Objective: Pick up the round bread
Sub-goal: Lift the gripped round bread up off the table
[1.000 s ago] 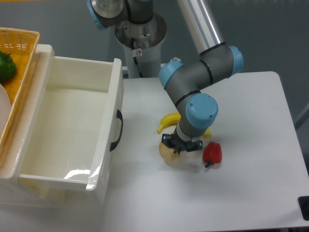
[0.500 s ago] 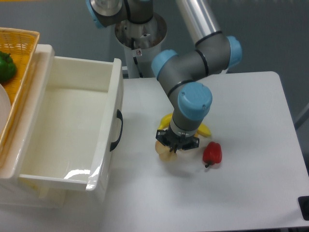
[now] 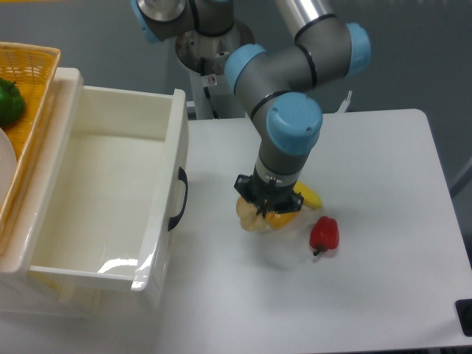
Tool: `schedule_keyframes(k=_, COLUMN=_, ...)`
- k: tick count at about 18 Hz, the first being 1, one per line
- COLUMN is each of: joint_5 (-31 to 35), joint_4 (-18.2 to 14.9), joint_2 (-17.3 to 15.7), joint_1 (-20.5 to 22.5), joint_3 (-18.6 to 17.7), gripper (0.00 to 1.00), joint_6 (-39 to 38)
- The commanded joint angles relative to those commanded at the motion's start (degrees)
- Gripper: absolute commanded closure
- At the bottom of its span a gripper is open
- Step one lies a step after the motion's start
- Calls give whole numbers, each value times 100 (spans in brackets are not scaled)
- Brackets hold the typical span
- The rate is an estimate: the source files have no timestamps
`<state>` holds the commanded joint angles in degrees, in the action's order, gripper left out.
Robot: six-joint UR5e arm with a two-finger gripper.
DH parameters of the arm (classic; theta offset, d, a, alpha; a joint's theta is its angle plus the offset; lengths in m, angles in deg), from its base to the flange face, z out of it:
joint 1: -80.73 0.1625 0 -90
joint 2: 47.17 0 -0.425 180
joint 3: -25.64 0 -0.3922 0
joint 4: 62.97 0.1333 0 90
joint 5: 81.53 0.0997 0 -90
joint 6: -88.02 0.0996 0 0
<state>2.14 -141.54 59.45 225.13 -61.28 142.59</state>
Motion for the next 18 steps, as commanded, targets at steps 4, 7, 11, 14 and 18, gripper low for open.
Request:
schedule_keyframes(k=4, joint_5=9, joint_4=-290, joint_2=-264, joint_1=272, joint_3=9, gripper=99, joint_6=826)
schedule_keyframes(k=7, joint_5=61, joint_4=-387, joint_2=-300, joint_1=387, joint_3=9, gripper=99, joint_6=1187)
schedule_keyframes(k=11, joint_5=412, joint_4=-563, joint_2=-431, joint_1=484, joint_3=9, gripper=99, joint_6=1872)
schedule_keyframes(k=14, joint_5=606, joint_4=-660, joint_2=-449, joint_1=484, joint_3=0, gripper=99, joint_6=2128)
schedule_keyframes(k=18, joint_5=606, joint_4=-669, joint_2=-449, joint_1=475, joint_3=0, gripper=99, joint_6=2146)
